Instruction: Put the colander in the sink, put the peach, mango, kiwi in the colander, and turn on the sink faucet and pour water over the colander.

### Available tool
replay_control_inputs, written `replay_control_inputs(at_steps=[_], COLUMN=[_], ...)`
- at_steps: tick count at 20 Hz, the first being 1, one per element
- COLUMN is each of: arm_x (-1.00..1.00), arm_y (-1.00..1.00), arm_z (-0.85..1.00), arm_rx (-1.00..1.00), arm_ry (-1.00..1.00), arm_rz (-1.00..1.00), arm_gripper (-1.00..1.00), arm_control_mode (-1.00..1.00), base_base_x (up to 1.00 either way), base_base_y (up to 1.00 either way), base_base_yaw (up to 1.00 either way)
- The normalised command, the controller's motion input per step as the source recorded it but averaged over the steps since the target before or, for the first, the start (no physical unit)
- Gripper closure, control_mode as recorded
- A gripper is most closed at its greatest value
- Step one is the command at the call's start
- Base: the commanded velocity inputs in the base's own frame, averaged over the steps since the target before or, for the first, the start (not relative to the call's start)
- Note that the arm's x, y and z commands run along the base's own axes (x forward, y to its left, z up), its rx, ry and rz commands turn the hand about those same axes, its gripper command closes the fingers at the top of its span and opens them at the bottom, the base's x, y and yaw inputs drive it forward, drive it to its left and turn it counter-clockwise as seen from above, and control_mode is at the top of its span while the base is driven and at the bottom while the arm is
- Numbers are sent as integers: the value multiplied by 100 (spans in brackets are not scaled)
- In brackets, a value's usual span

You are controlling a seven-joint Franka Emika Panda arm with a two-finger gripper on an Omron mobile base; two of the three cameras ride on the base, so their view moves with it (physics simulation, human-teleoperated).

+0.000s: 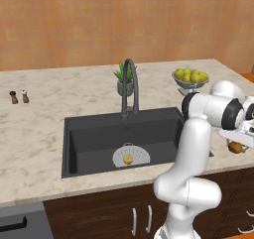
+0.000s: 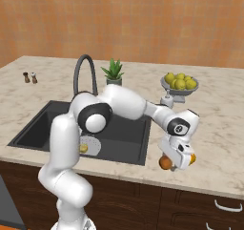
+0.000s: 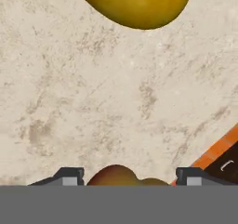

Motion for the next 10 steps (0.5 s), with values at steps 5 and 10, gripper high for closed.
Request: replay_control_inputs(at_steps=[5,10], arm_x=[-2,4], arm_y=[83,100], arm_z=[58,6], arm_rx=[5,6], arm_ry=[-12,-9], arm_rz=[-9,-16], arm_gripper=[100,100], arm_control_mode=[-100,-100], base_base_x=[0,0], base_base_y=[0,0], base_base_yaw=[0,0])
